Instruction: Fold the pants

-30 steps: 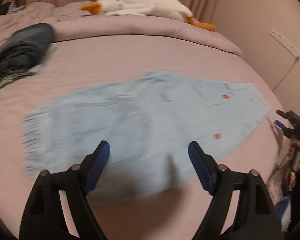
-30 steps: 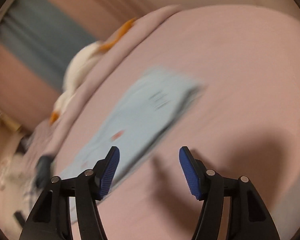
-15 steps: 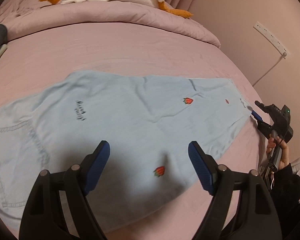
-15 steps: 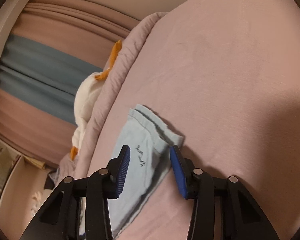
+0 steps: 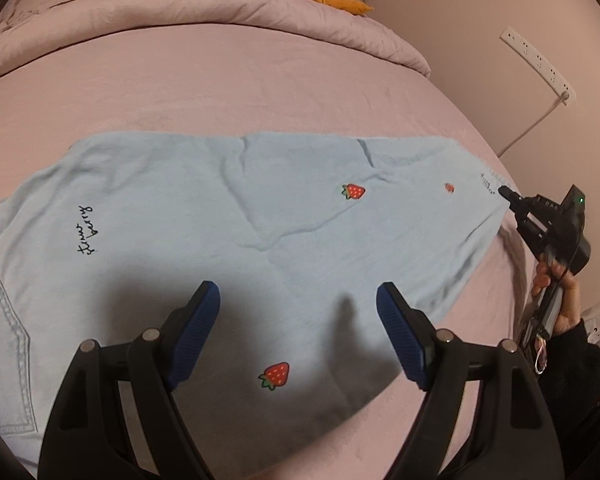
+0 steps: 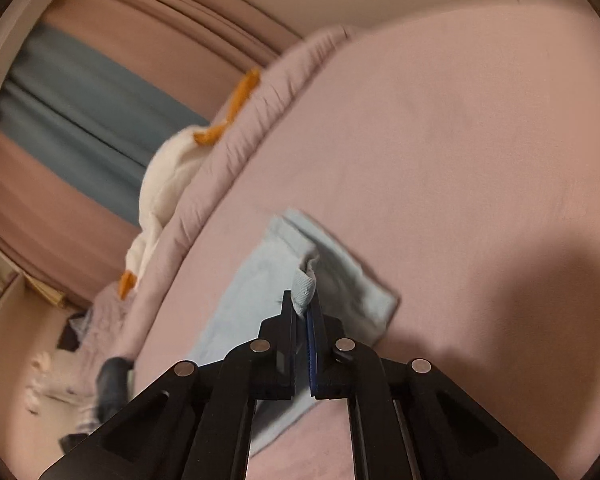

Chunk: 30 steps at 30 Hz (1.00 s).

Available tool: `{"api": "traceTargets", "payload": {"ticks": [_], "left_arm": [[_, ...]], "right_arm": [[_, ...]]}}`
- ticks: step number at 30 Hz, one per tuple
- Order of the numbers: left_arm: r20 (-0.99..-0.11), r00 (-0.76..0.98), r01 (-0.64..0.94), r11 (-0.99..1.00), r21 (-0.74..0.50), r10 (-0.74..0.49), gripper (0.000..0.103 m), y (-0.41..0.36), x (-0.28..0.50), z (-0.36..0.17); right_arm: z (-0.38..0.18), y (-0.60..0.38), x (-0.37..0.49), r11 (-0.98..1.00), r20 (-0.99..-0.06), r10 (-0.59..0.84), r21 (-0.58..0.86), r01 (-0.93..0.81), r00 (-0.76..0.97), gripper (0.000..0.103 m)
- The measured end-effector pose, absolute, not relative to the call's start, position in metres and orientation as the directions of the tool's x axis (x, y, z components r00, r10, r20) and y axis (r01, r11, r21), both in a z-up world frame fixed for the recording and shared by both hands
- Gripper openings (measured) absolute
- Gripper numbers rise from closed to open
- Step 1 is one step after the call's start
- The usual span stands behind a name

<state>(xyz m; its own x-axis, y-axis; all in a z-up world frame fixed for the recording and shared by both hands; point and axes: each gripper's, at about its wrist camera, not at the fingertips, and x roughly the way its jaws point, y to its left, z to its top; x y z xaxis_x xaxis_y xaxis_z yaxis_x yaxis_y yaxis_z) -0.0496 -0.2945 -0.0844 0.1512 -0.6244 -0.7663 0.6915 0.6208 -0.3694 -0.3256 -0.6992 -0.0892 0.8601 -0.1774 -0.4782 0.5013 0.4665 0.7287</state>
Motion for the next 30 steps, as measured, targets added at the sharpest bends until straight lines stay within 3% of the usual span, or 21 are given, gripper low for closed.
{"api": "traceTargets", "payload": {"ticks": [3, 6, 10, 12, 14, 15, 23, 24, 25, 26, 30], "left_arm": [[-0.776, 0.151, 0.699, 0.621, -0.355, -0.613, 0.081, -0.299, -0.050, -0.088], [-0.774, 0.150, 0.708, 0.613, -0.350, -0.615, 0.082, -0.298, -0.051, -0.089], [-0.768, 0.144, 0.700, 0.613, -0.367, -0.624, 0.082, -0.296, -0.049, -0.089], [-0.758, 0.134, 0.691, 0.609, -0.390, -0.638, 0.082, -0.294, -0.048, -0.088], [-0.746, 0.120, 0.678, 0.603, -0.420, -0.655, 0.082, -0.291, -0.050, -0.088], [-0.737, 0.107, 0.667, 0.598, -0.445, -0.667, 0.082, -0.290, -0.050, -0.087], [-0.661, 0.039, 0.562, 0.564, -0.606, -0.749, 0.082, -0.285, -0.048, -0.083], [-0.650, 0.034, 0.542, 0.561, -0.626, -0.759, 0.082, -0.284, -0.047, -0.084], [-0.645, 0.033, 0.524, 0.563, -0.639, -0.763, 0.082, -0.284, -0.045, -0.085], [-0.644, 0.033, 0.505, 0.568, -0.650, -0.765, 0.082, -0.282, -0.044, -0.087], [-0.605, 0.017, 0.435, 0.551, -0.712, -0.796, 0.082, -0.273, -0.040, -0.092]], "right_arm": [[-0.100, -0.706, -0.325, 0.443, -0.520, -0.190, 0.712, 0.546, 0.833, 0.005], [-0.123, -0.710, -0.319, 0.408, -0.576, -0.105, 0.718, 0.563, 0.811, 0.005], [-0.111, -0.708, -0.339, 0.386, -0.543, -0.152, 0.736, 0.556, 0.826, 0.008], [-0.106, -0.704, -0.348, 0.377, -0.538, -0.167, 0.739, 0.558, 0.826, 0.019], [-0.106, -0.699, -0.354, 0.356, -0.549, -0.151, 0.746, 0.563, 0.822, 0.045], [-0.108, -0.698, -0.355, 0.347, -0.553, -0.144, 0.748, 0.566, 0.820, 0.047], [-0.119, -0.706, -0.317, 0.369, -0.546, -0.149, 0.743, 0.558, 0.825, 0.046], [-0.120, -0.708, -0.312, 0.383, -0.533, -0.157, 0.743, 0.549, 0.831, 0.040], [-0.121, -0.710, -0.309, 0.384, -0.527, -0.176, 0.741, 0.551, 0.832, 0.021], [-0.126, -0.712, -0.307, 0.362, -0.518, -0.166, 0.759, 0.541, 0.839, 0.016], [-0.114, -0.703, -0.304, 0.369, -0.461, -0.198, 0.783, 0.501, 0.865, 0.014]]}}
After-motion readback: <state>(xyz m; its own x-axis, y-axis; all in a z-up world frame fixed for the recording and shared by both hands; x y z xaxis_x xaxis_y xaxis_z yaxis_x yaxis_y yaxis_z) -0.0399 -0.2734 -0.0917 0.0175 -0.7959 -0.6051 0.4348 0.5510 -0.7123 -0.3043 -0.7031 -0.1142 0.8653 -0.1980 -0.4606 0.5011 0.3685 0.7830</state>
